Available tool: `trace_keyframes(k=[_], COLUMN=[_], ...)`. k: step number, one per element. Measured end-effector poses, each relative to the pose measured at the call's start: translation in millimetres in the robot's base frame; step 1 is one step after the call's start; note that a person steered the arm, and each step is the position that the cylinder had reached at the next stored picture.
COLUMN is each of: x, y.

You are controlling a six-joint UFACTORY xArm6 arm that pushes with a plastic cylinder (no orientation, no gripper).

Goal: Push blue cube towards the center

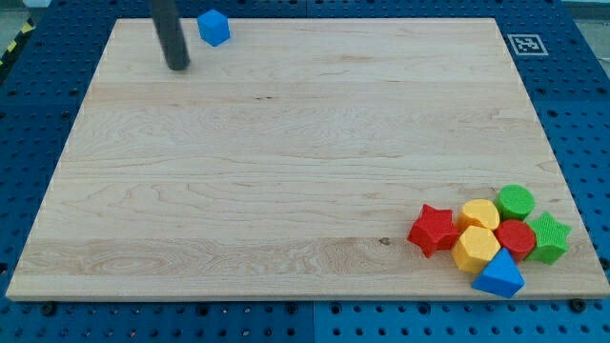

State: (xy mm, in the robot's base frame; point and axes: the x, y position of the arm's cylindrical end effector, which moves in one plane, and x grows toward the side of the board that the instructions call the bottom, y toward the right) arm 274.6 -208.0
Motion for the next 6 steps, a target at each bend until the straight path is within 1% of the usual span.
trace_keyframes(k=[1,2,3,5,6], x=[-21.8,-38.7,-81.2,-83.0,-79.5], y=[-22.0,-1.1,58.9,67.5,109.1])
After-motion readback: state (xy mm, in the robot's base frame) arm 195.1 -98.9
